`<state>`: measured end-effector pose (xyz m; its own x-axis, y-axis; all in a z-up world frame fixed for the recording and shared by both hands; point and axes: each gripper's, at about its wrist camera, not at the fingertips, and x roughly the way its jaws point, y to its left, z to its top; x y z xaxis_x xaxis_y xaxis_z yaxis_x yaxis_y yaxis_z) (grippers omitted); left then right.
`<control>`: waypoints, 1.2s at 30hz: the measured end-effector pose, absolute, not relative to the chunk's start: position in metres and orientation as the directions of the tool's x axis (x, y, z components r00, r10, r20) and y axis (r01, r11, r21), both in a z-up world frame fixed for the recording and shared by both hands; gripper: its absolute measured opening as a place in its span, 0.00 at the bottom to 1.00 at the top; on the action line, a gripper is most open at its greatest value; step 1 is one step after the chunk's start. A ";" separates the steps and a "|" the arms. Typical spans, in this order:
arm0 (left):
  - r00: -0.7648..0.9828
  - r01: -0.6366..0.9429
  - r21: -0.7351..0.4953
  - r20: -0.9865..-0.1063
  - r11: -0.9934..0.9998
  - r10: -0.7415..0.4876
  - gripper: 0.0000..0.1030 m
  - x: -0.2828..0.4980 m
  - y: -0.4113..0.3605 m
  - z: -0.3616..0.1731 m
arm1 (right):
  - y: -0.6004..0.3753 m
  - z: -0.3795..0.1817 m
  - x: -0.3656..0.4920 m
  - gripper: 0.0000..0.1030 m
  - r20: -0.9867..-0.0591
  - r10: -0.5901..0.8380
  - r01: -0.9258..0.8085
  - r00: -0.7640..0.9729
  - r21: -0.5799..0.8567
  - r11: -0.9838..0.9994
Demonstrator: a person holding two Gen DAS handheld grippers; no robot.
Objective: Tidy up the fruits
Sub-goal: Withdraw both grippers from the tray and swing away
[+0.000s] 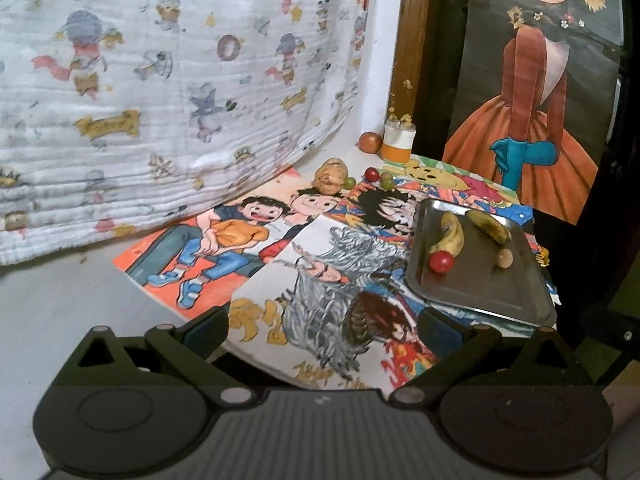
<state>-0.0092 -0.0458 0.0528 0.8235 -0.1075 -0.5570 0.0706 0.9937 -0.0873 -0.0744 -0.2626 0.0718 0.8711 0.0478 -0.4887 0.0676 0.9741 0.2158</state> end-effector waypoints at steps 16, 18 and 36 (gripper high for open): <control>0.782 -0.051 -0.150 -0.621 0.987 -0.054 1.00 0.019 0.005 0.029 | -0.244 0.050 -0.030 1.00 -0.600 0.160 0.077 0.784 0.349 0.934; 0.775 -0.053 -0.153 -0.630 0.987 -0.056 1.00 0.030 0.009 0.027 | -0.242 0.051 -0.016 1.00 -0.611 0.154 0.069 0.777 0.325 0.943; 0.782 0.022 -0.038 -0.622 0.999 -0.041 1.00 0.145 0.005 0.195 | -0.231 0.274 0.154 1.00 -0.738 0.303 -0.046 0.603 0.346 0.937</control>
